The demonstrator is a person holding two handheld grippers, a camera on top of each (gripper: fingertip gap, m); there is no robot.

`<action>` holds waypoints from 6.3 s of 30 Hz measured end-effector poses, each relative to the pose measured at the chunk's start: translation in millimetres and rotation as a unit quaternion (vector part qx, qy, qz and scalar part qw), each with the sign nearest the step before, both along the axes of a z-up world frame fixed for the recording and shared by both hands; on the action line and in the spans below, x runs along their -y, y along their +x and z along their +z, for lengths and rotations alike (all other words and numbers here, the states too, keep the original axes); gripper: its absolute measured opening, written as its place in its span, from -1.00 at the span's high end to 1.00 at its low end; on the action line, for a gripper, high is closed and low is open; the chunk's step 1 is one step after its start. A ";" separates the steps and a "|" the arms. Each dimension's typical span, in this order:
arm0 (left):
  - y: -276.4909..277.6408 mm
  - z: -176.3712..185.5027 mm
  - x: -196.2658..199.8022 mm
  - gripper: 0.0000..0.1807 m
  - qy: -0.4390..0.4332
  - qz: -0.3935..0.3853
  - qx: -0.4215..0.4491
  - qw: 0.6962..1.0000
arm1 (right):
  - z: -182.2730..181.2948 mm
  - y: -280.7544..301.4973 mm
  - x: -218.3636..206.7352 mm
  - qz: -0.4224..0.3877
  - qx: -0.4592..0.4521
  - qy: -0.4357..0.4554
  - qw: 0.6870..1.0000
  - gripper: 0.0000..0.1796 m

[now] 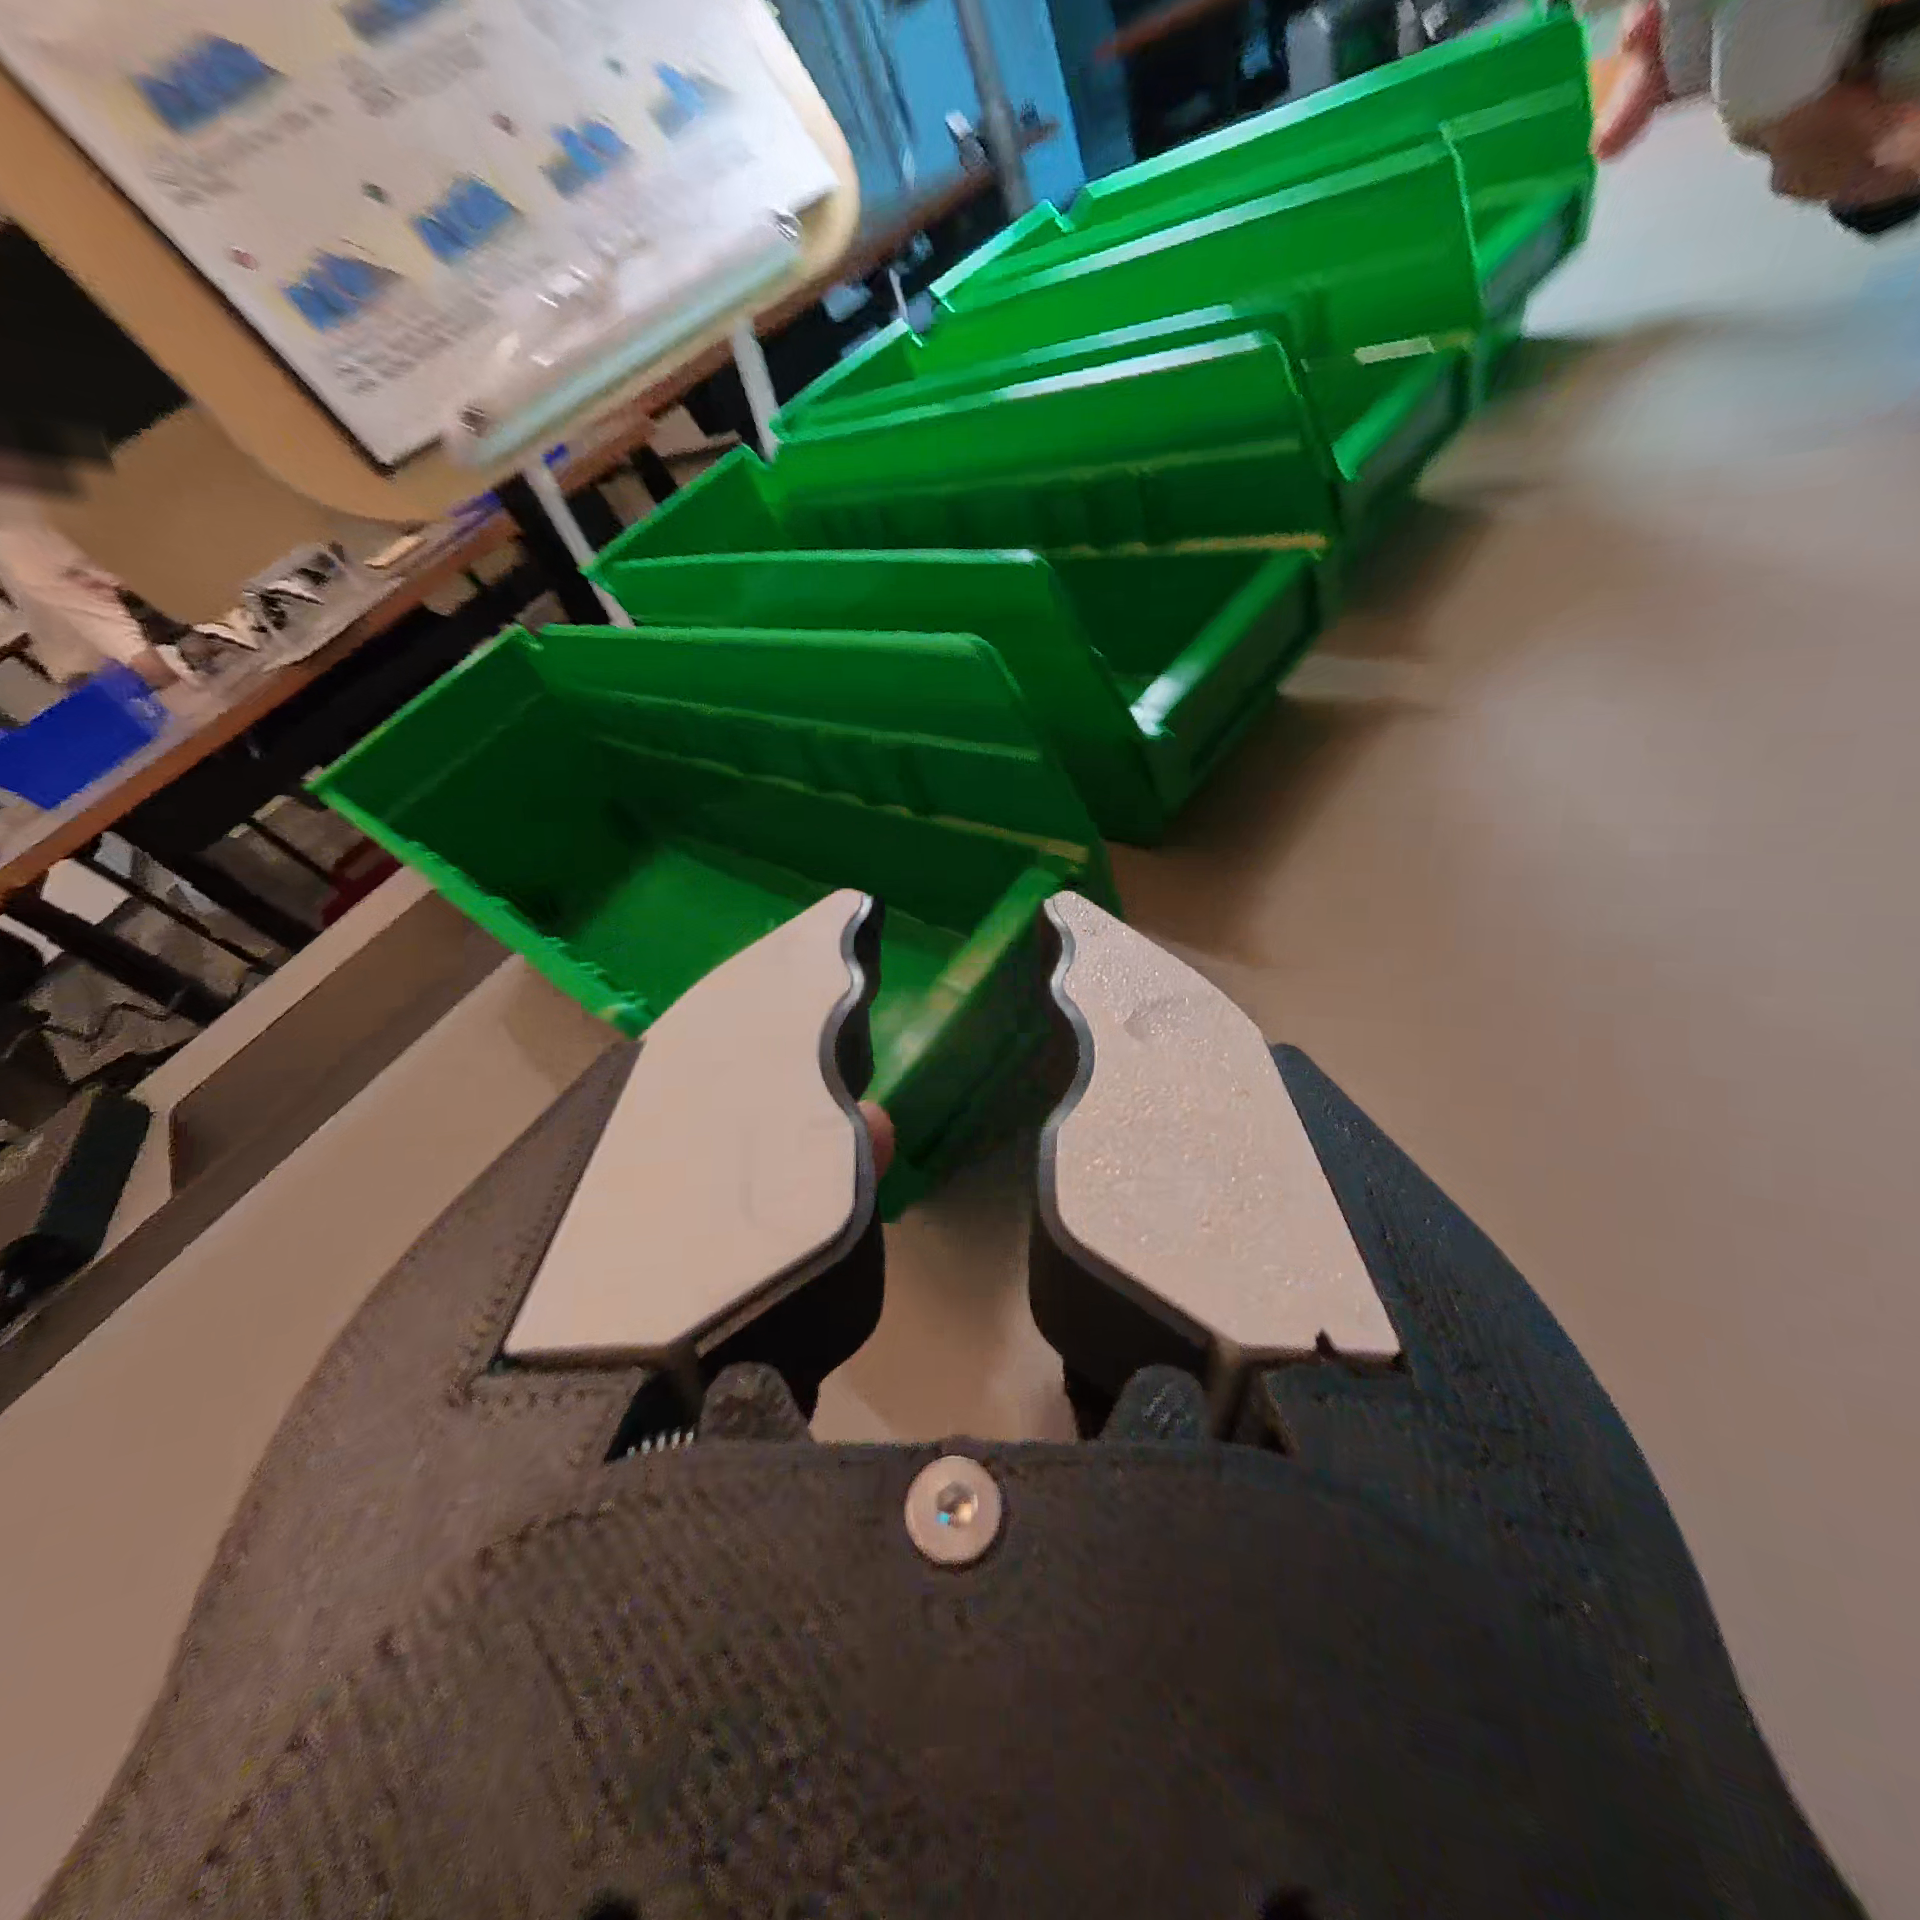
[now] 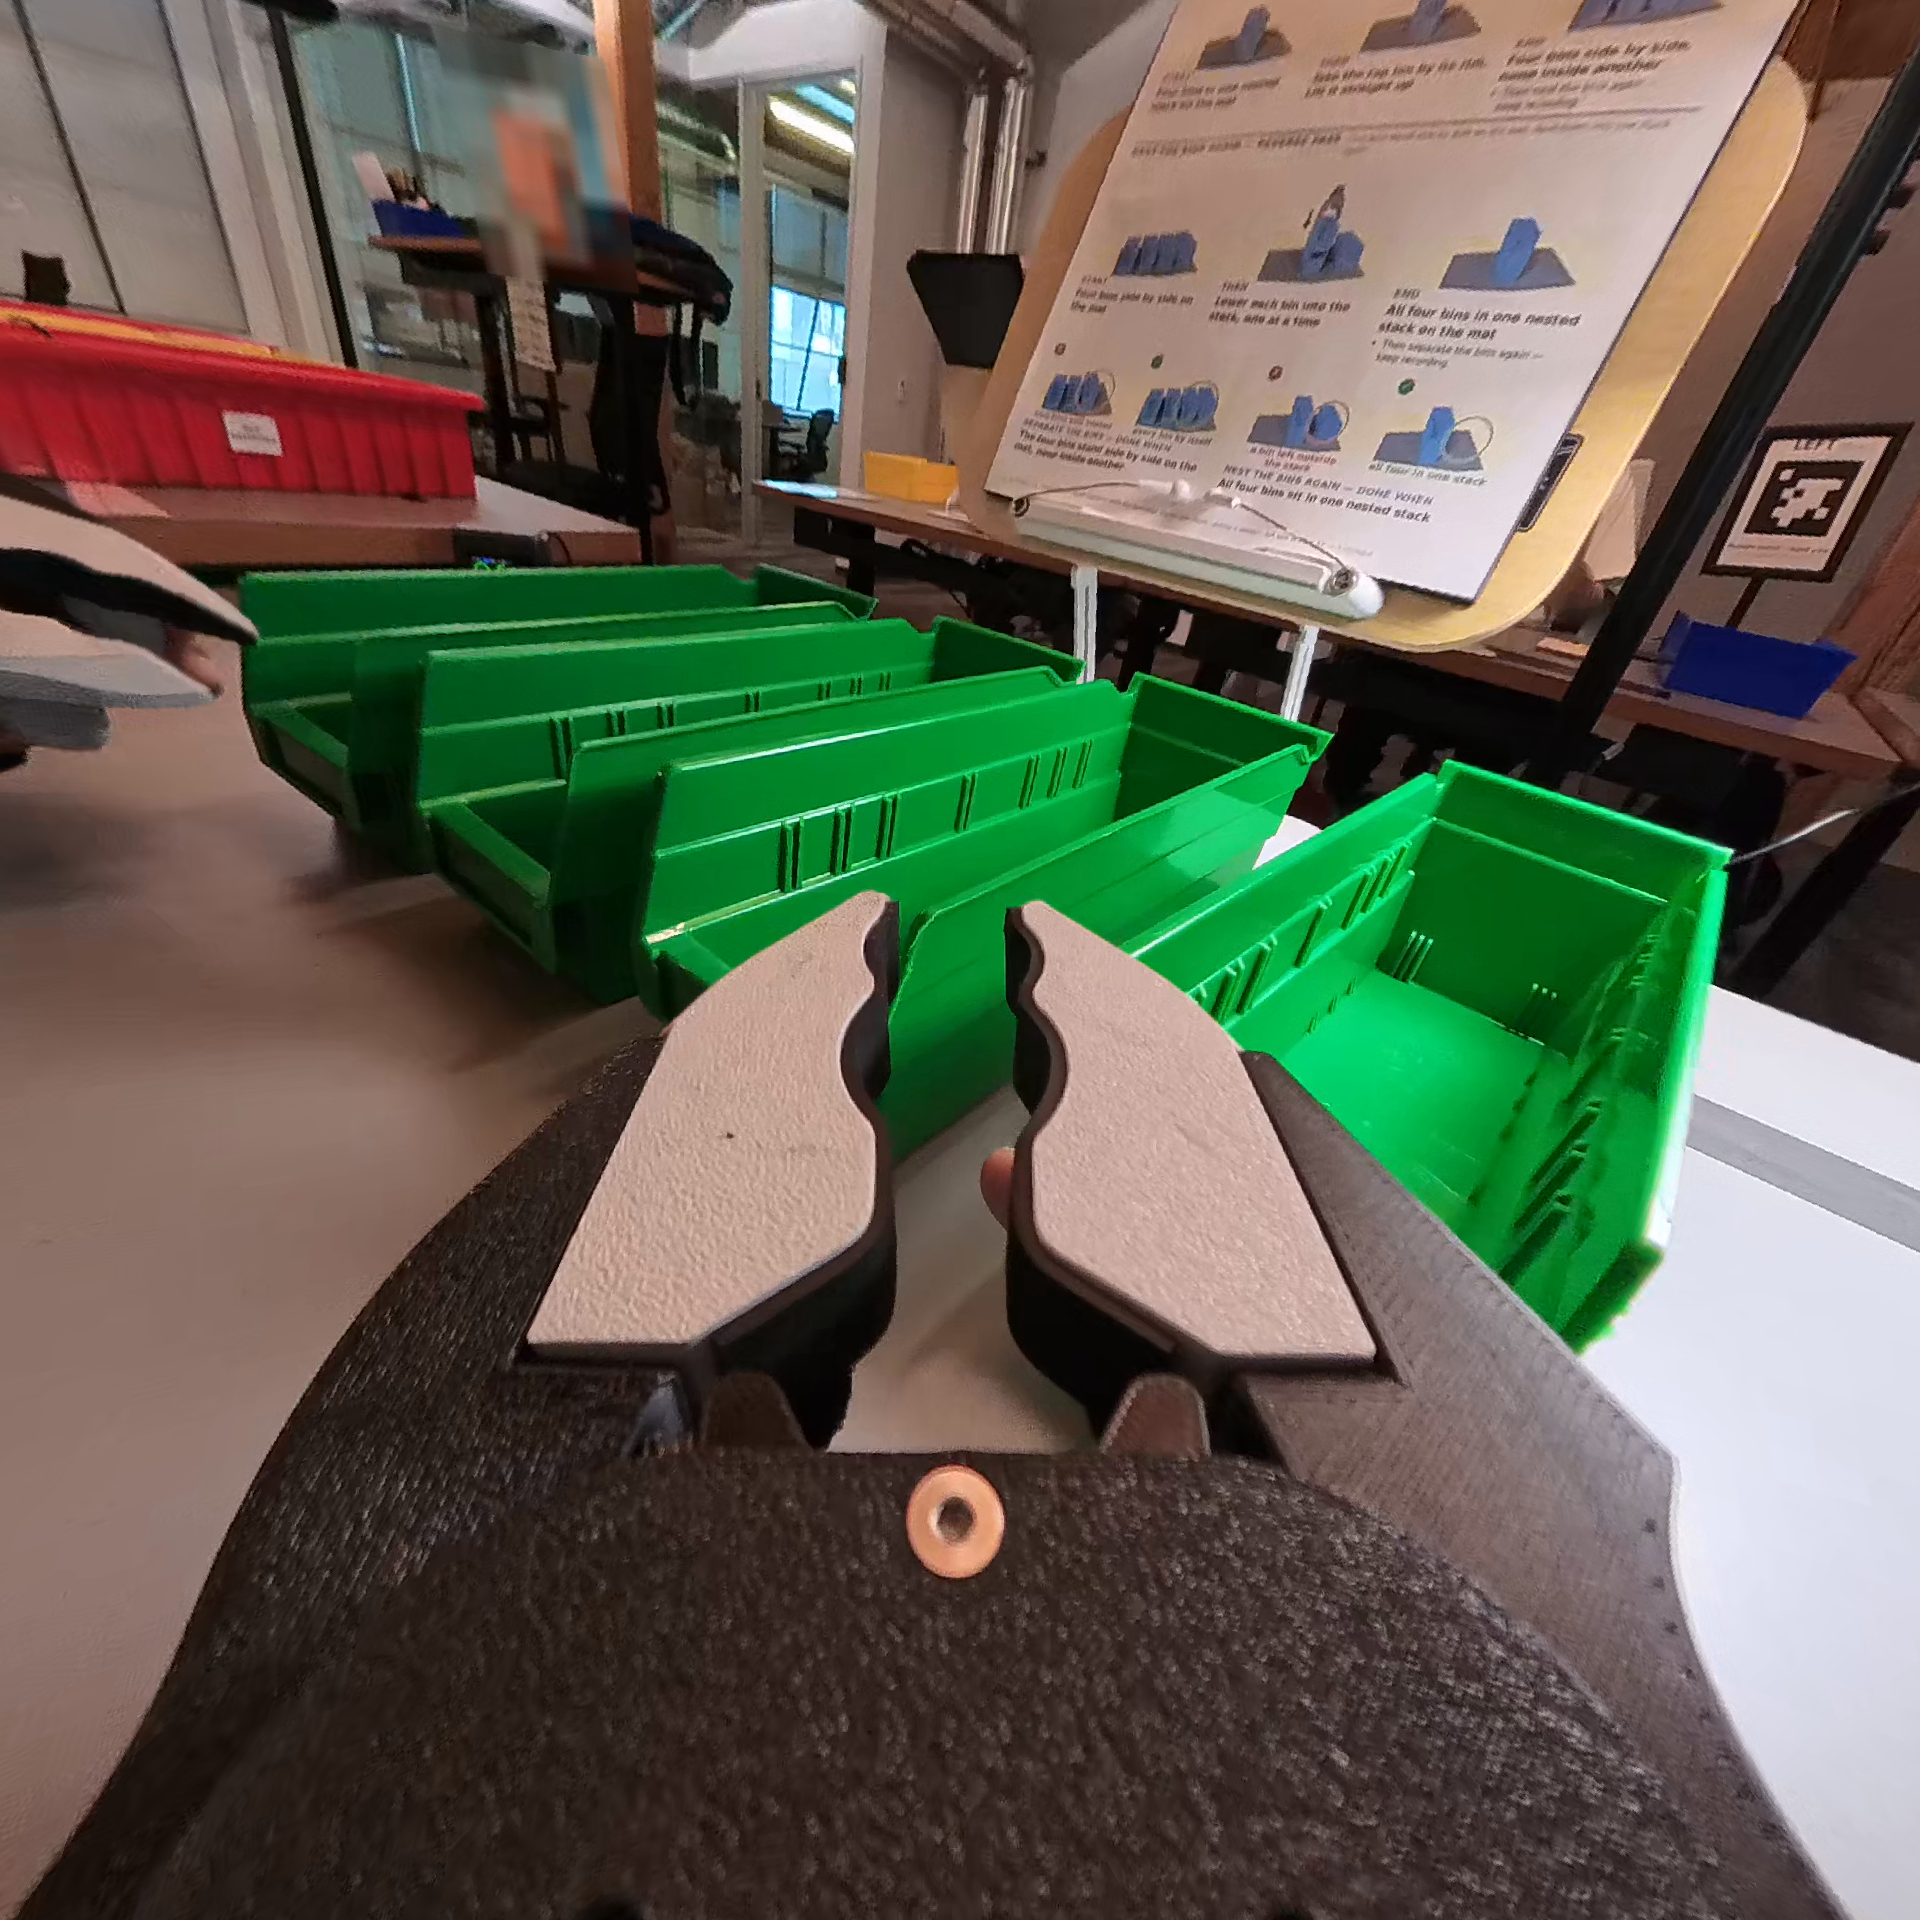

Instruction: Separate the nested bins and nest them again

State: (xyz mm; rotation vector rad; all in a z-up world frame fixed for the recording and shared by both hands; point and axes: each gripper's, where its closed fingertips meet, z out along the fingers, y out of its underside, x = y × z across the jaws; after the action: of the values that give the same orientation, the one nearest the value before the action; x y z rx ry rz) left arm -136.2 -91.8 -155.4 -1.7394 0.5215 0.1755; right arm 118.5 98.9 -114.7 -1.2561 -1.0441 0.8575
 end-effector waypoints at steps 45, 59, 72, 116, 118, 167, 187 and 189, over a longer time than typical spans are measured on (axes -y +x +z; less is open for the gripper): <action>-28.2 46.7 -39.4 0.69 -0.231 0.051 -0.361 0.902 | 2.9 1.9 -8.7 0.010 -0.002 -0.044 0.999 0.58; 75.3 67.1 -105.9 0.68 -0.279 -0.019 -0.336 0.899 | -9.5 9.8 -9.5 0.002 -0.003 -0.063 0.998 0.61; 83.7 -7.9 -114.0 0.63 -0.329 -0.034 -0.375 0.866 | -12.6 5.7 -2.2 0.014 0.009 -0.056 0.998 0.63; -17.7 6.8 -63.7 0.53 -0.004 0.067 0.203 0.977 | -102.5 31.9 -72.5 -0.044 0.594 0.231 0.769 0.51; -16.8 9.3 -63.1 0.53 -0.002 0.063 0.206 0.976 | -105.7 30.5 -76.0 -0.044 0.607 0.246 0.755 0.66; 1.6 5.1 -62.7 0.57 -0.015 0.039 0.162 0.986 | 27.5 -185.5 83.0 0.016 0.562 0.348 0.750 0.69; 5.8 3.6 -62.4 0.57 -0.017 0.037 0.160 0.986 | 34.1 -143.4 127.8 0.067 0.439 0.292 0.847 0.40; 5.1 3.5 -62.3 0.57 -0.017 0.038 0.155 0.987 | 37.0 -120.8 112.9 0.055 0.432 0.266 0.860 0.40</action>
State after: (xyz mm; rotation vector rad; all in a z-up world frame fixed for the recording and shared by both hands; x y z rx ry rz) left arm -131.1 -29.5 -151.8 -1.7787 0.2319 -0.0524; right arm -2.4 -14.0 -77.7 -1.0907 -1.9232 -0.0056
